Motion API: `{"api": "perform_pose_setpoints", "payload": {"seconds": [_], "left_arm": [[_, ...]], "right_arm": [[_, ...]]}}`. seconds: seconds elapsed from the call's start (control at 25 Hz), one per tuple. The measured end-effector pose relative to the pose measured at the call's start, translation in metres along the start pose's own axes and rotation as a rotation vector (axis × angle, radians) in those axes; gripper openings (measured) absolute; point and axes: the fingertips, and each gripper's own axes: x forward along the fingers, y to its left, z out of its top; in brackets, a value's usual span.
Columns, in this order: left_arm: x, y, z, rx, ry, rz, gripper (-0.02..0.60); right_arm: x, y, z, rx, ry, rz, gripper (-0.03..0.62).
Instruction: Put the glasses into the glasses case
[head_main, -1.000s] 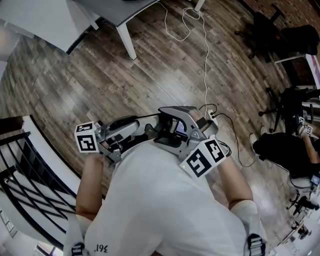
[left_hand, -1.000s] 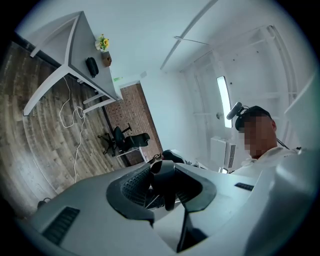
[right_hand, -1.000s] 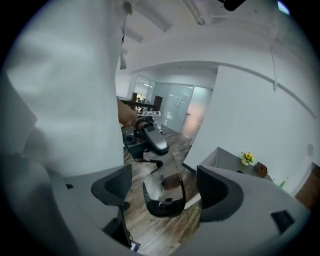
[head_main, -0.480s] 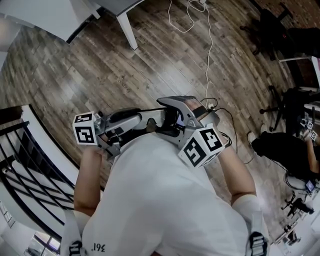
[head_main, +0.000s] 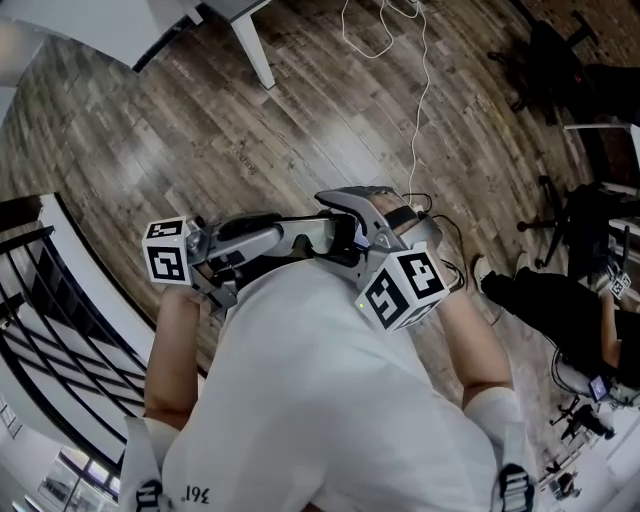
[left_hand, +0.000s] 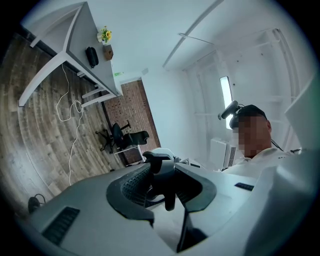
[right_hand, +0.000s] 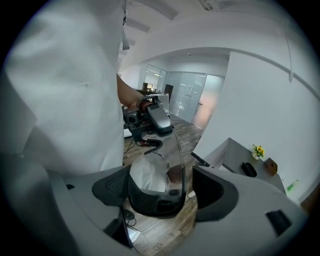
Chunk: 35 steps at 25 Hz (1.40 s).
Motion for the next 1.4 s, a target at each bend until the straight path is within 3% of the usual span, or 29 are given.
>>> {"api": "perform_pose_setpoints", "payload": {"seconds": [0.2,0.32,1.0,1.16,1.4], "left_arm": [[0.020,0.006,-0.010,-0.019,-0.008,0.009,0.135],[0.024,0.009,-0.013,-0.032,-0.027,0.014,0.135],[0.026,0.018,-0.004,-0.031,-0.036,0.033,0.135],[0.025,0.020,-0.013,-0.002,-0.031,0.057,0.135],[0.010,0.027,0.006,0.097,-0.025,0.064,0.137]], "right_arm": [[-0.008,0.006,-0.019,-0.020,0.003,0.035,0.363],[-0.013,0.010,-0.024,-0.024,-0.008,0.056,0.291],[-0.002,0.005,-0.026,-0.021,-0.045,0.182,0.288],[-0.003,0.013,-0.028,-0.027,-0.025,0.171,0.285],[0.014,-0.003,-0.017,-0.023,-0.008,0.145,0.284]]}}
